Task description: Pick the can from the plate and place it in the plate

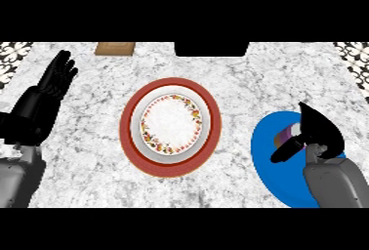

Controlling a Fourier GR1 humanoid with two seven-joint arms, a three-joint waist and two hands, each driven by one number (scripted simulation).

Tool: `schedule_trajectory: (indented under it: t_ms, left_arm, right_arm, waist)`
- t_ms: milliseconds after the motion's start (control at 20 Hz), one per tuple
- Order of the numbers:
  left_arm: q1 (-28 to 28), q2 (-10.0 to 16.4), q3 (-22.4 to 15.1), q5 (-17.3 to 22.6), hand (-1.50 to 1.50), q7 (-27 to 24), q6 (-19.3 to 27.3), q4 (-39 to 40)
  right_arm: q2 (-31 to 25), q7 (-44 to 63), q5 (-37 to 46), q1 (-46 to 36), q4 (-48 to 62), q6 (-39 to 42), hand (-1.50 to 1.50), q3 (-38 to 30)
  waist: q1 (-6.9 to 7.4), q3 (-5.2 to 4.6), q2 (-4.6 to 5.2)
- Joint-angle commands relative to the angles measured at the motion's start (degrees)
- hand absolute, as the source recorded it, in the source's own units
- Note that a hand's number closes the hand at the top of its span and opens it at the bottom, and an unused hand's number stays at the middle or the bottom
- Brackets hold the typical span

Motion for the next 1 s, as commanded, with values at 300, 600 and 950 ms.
schedule_trajectory:
  t_ms: [300,600,950]
  left_arm:
    - [-2.63,-0.02,2.81,0.4,0.0,-0.52,-3.39,3.76]
    - [-2.28,-3.87,1.18,-2.7,0.0,-2.58,-1.65,4.75]
    - [0.31,-2.17,2.75,-3.21,0.0,-0.14,-0.76,0.47]
  right_arm:
    - [1.27,3.94,4.59,0.78,6.62,3.15,-1.5,-0.75]
    - [-1.58,-6.71,15.47,-0.84,9.09,-8.99,1.5,0.62]
    - [-14.86,-37.25,9.66,17.9,3.4,-11.32,1.5,2.38]
  waist:
    - [-0.07,0.0,0.06]
    - [-0.13,0.01,0.14]
    - [-1.62,0.12,-0.21]
